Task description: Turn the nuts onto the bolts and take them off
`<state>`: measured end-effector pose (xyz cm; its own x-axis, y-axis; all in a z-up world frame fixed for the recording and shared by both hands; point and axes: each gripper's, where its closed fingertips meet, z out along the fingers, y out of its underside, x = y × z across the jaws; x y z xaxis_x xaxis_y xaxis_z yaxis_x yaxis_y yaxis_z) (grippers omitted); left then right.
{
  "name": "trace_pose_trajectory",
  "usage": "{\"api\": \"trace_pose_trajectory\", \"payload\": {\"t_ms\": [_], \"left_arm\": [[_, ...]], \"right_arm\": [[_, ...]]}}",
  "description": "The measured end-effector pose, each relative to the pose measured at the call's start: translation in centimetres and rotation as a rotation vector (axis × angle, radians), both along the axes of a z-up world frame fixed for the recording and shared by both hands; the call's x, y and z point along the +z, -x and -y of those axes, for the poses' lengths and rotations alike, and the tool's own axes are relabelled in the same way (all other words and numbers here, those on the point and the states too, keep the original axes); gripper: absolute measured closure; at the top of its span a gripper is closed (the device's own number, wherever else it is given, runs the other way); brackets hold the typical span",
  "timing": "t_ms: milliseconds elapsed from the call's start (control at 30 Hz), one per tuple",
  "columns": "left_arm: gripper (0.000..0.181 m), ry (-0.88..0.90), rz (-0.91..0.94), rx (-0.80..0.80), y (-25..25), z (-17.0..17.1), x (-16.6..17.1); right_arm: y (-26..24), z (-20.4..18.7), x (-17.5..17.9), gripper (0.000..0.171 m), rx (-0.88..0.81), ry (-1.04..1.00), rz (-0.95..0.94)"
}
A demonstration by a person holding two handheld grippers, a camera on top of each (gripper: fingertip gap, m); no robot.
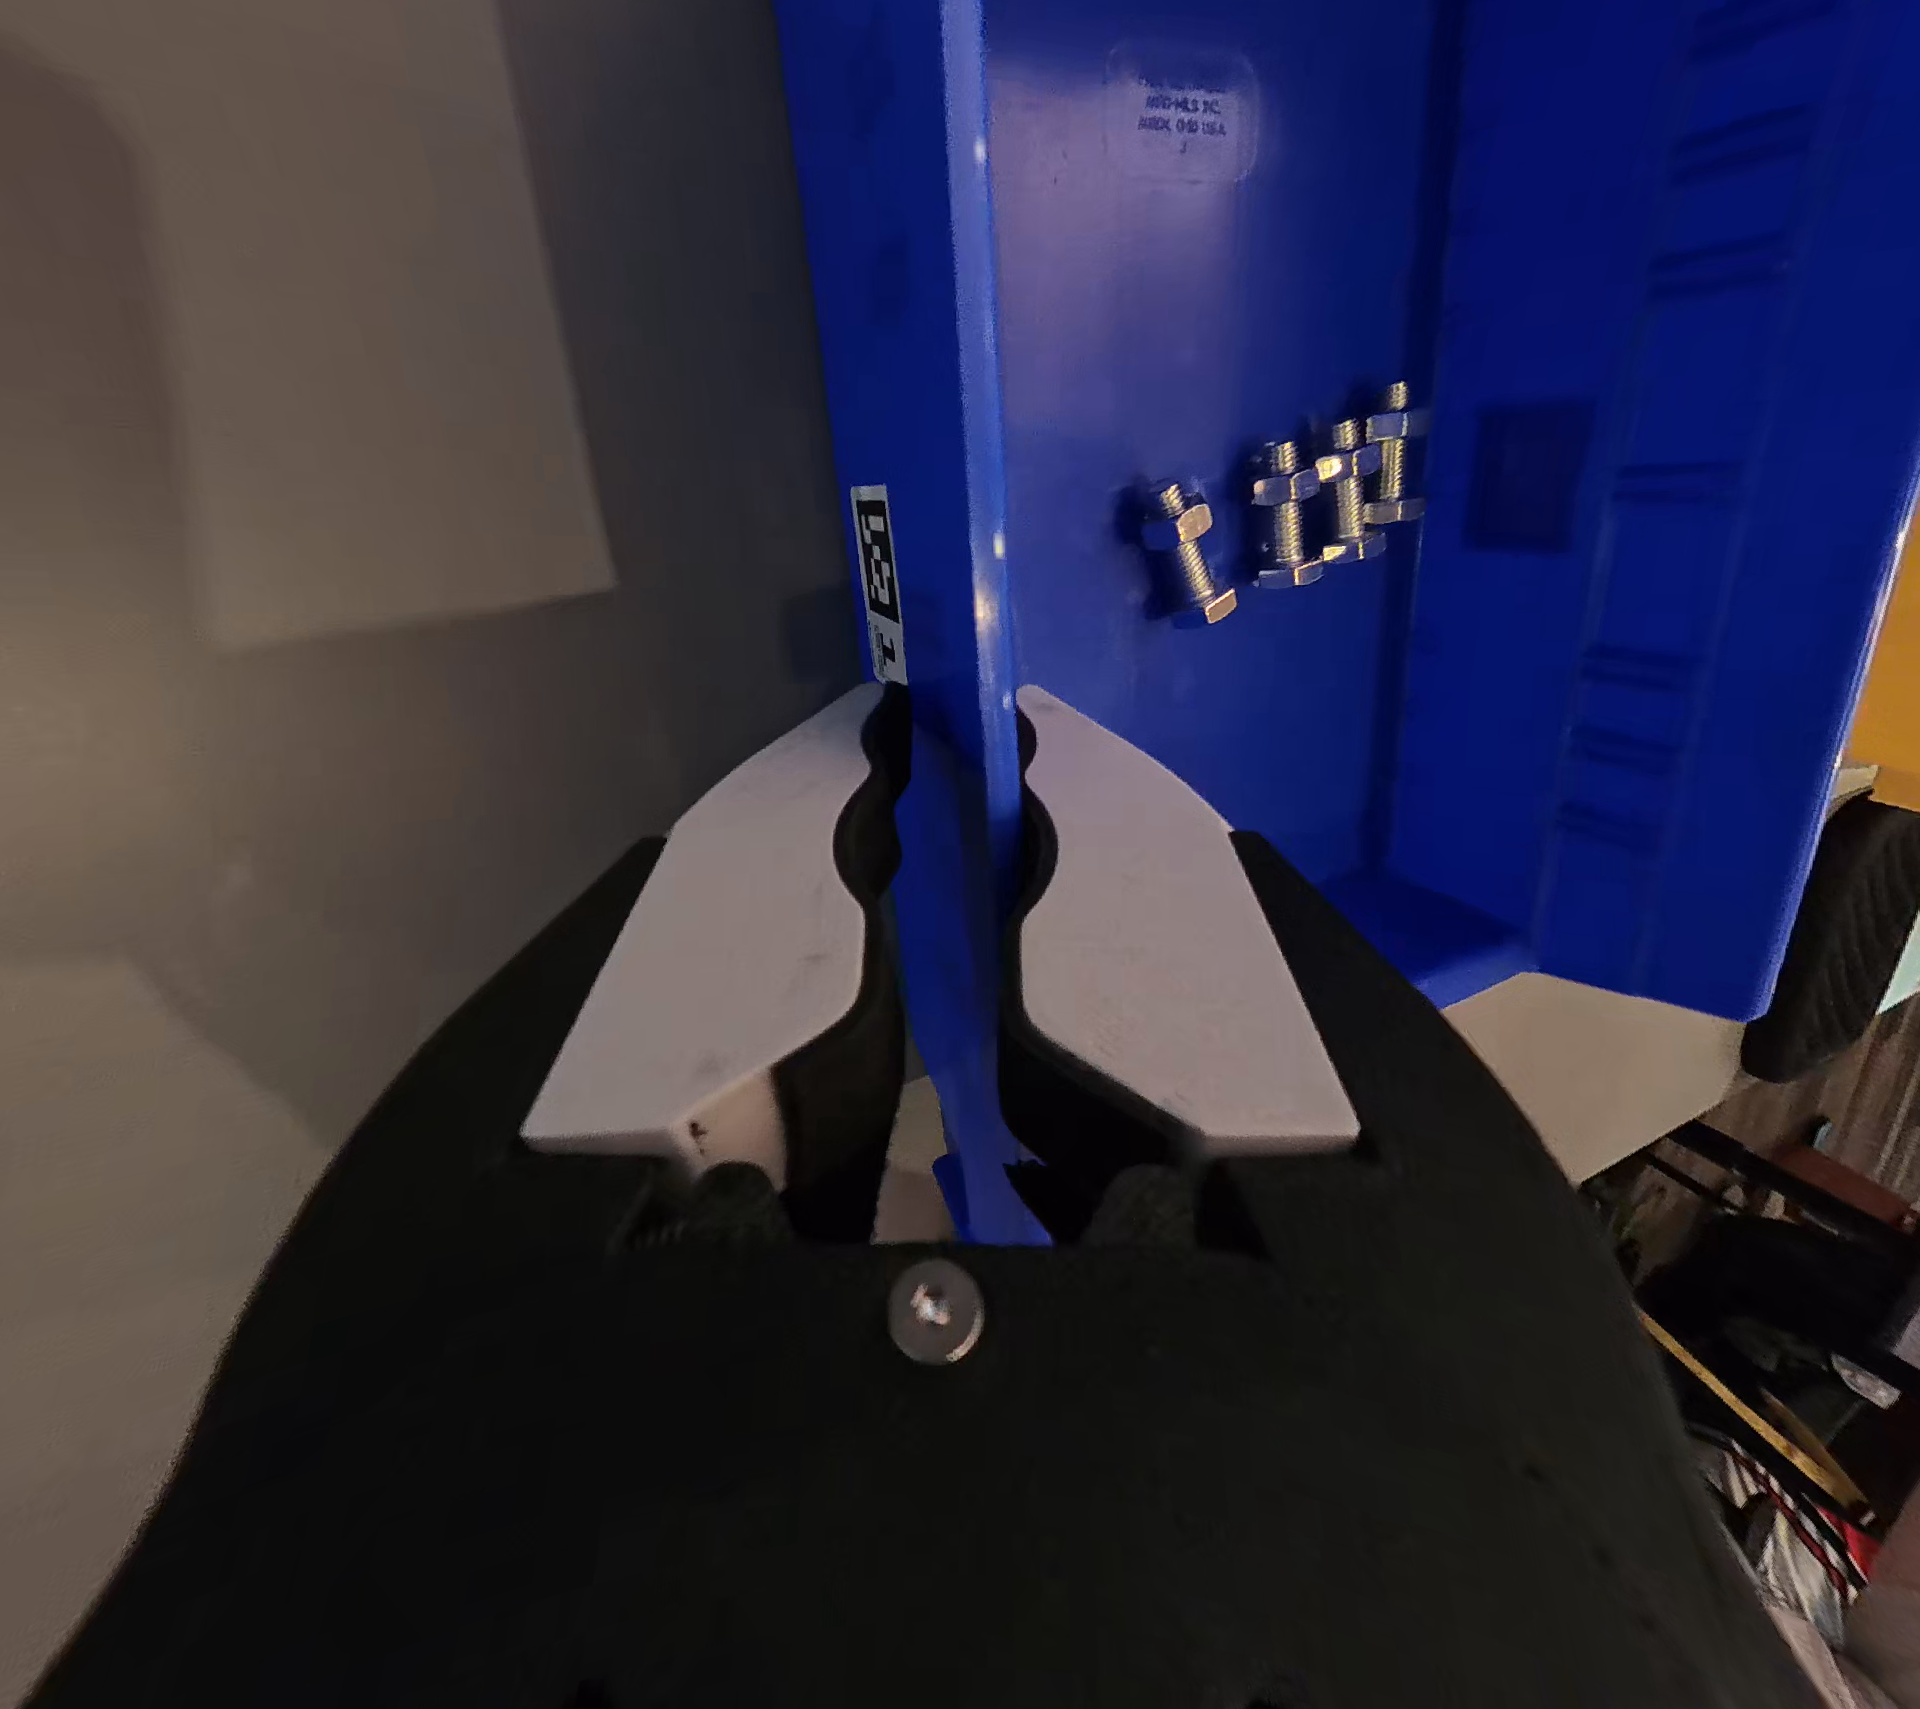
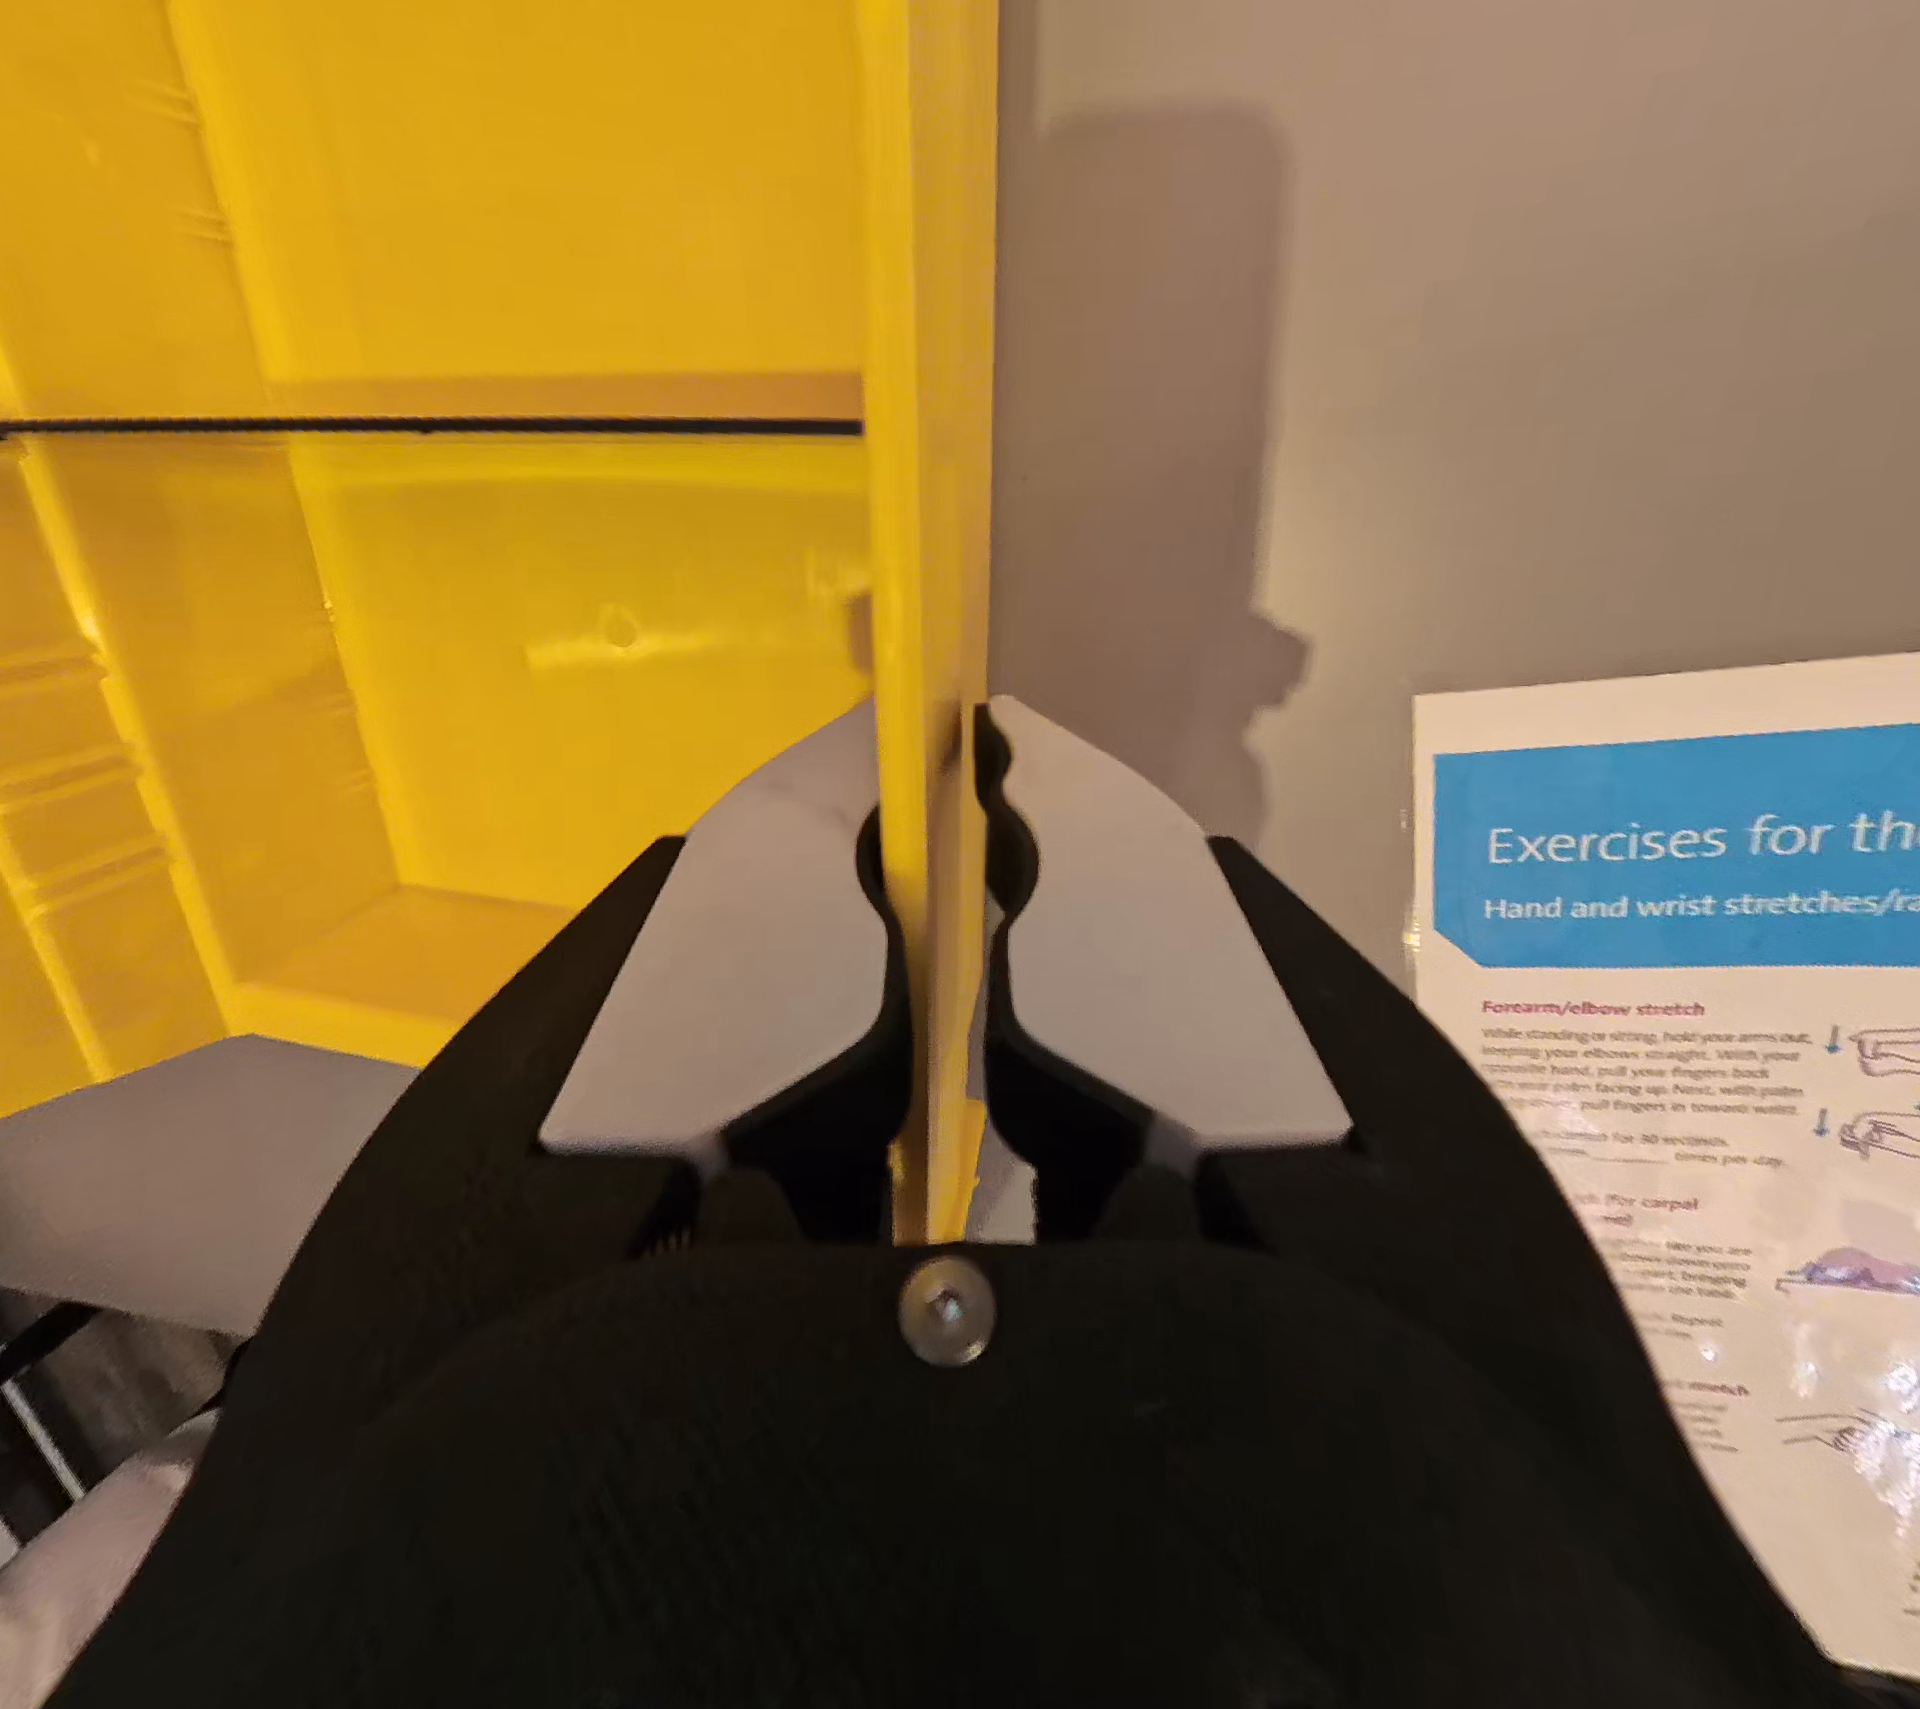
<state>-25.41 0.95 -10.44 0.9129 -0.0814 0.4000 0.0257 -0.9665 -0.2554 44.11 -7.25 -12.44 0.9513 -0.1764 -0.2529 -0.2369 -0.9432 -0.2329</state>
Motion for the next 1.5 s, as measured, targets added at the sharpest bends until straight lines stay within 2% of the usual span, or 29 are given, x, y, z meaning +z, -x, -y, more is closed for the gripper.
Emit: {"api": "trace_pose_trajectory", "payload": {"t_ms": [400, 633, 833, 933, 1100, 1233, 1500], "left_arm": [[0.161, -0.046, 0.103, 0.013, 1.0, -0.5, 0.1], [0.16, -0.057, 0.114, 0.047, 2.6, -0.5, 0.1], [0.161, -0.079, 0.075, 0.027, 4.2, -0.1, 0.1], [0.164, -0.106, -0.016, -0.057, 4.8, 0.1, 0.0], [0.168, -0.155, -0.064, -0.044, 5.9, -0.8, 0.0], [0.172, -0.192, -0.179, -0.133, 6.5, -0.9, -0.2], [0.169, -0.178, -0.111, -0.057, 6.4, -0.4, -0.1]], "right_arm": [[-1.2, -1.0, 0.0, 0.163, -0.052, -0.003, 0.019], [-3.2, -1.6, -0.1, 0.163, -0.016, 0.06, 0.096], [-3.7, -1.9, -0.1, 0.164, 0.033, 0.068, 0.082], [-4.5, -1.8, -0.1, 0.164, 0.041, 0.078, 0.114], [-5.4, -1.7, -0.2, 0.164, 0.038, 0.082, 0.127], [-5.4, -2.0, -0.2, 0.164, 0.066, 0.088, 0.16], [-4.8, -2.0, -0.2, 0.163, 0.115, 0.075, 0.183]]}}
